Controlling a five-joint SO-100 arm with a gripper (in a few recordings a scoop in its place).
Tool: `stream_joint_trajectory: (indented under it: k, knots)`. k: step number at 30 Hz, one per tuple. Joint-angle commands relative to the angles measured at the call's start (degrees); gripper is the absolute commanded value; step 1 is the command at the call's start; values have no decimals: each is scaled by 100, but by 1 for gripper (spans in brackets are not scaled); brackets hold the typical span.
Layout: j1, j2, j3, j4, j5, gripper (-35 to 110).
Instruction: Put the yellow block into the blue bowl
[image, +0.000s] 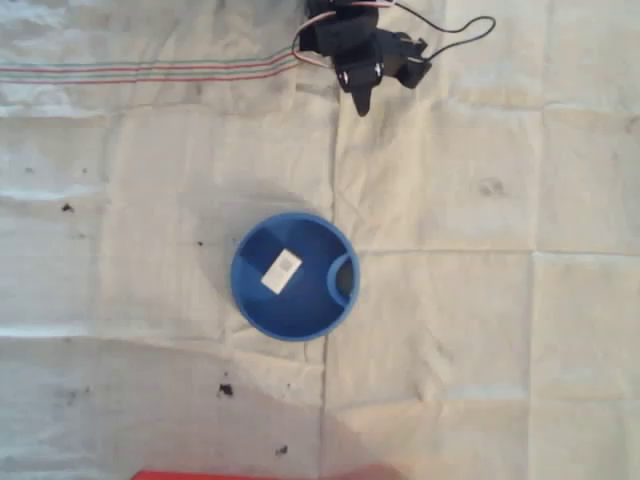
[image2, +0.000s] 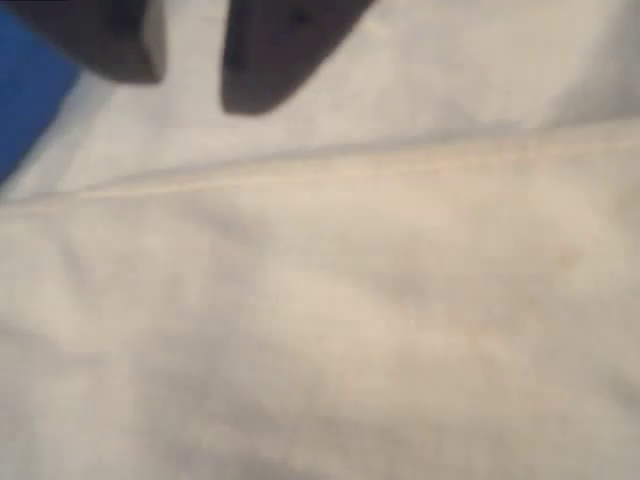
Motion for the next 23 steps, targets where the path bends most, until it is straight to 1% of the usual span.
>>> stream_joint_trajectory:
  k: [1,8,23]
  knots:
    - [35,571,44,-167,44,0]
    - [44,571,211,-193,0,0]
    - [44,571,1081,-729,-9,0]
